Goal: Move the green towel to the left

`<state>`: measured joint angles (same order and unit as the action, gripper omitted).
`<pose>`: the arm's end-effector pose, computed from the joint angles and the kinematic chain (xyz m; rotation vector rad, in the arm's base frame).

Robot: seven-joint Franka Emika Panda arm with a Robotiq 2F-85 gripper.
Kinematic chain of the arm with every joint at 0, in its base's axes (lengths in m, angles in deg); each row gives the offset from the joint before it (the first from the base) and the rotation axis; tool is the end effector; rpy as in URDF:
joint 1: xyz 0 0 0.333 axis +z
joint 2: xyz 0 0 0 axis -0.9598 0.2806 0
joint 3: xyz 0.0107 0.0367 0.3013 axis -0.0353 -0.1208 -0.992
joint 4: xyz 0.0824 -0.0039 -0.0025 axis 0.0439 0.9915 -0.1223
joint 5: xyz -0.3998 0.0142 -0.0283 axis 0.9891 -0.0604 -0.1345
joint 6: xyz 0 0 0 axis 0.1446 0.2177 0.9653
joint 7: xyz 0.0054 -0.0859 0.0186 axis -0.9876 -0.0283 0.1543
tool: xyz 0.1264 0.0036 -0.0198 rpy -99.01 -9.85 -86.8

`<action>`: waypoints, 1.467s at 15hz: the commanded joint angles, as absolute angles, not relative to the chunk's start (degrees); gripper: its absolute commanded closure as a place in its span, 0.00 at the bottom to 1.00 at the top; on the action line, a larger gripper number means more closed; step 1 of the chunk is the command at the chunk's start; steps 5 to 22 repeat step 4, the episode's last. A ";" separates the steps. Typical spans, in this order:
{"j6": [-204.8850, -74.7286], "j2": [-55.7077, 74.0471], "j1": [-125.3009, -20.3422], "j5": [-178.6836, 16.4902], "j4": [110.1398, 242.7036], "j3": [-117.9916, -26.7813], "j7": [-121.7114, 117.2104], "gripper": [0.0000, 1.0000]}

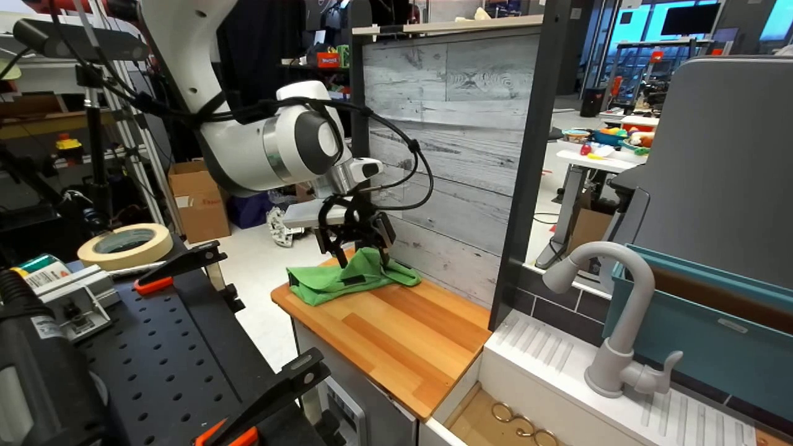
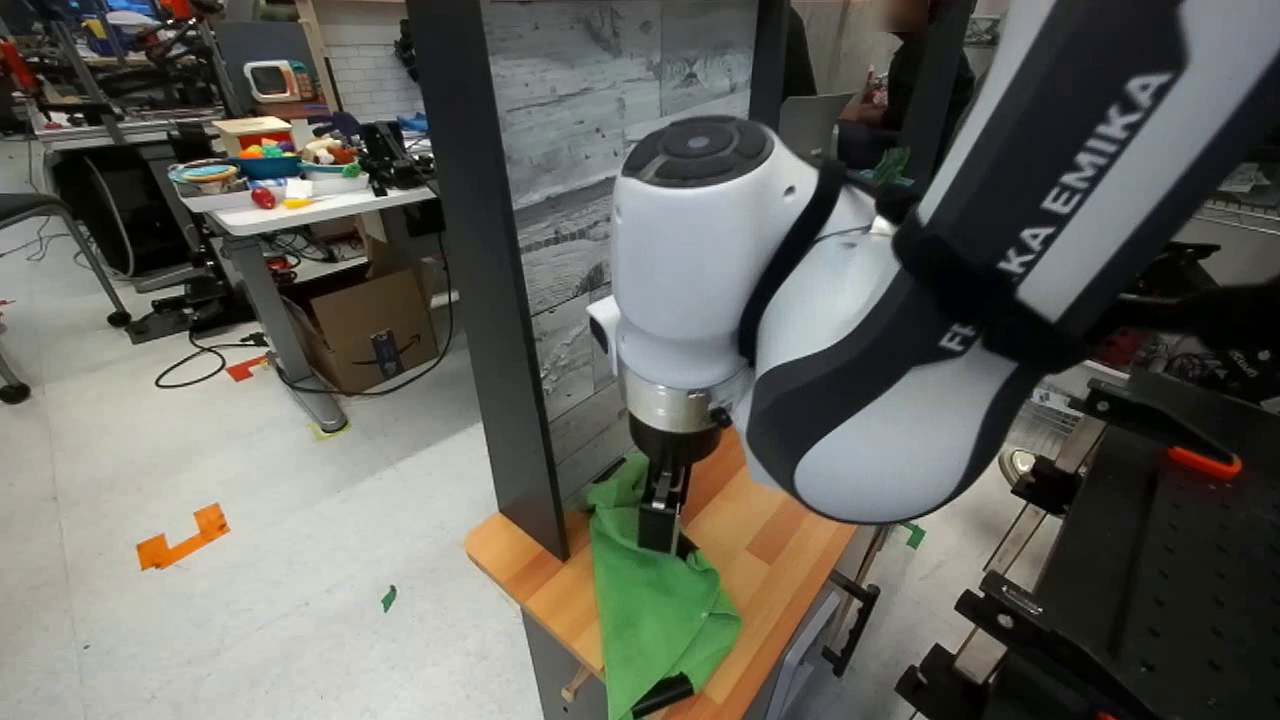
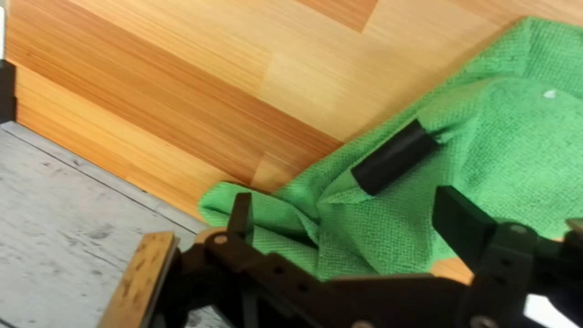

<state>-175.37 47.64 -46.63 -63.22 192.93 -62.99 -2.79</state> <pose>0.5682 0.1513 -0.0230 2.7538 0.8729 0.2067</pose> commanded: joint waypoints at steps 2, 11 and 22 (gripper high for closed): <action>-178.01 44.10 -43.62 -64.39 198.60 -59.68 -4.81 0.00; -178.57 41.93 -42.72 -64.50 201.74 -58.77 -5.52 0.00; -178.57 41.93 -42.72 -64.50 201.74 -58.77 -5.52 0.00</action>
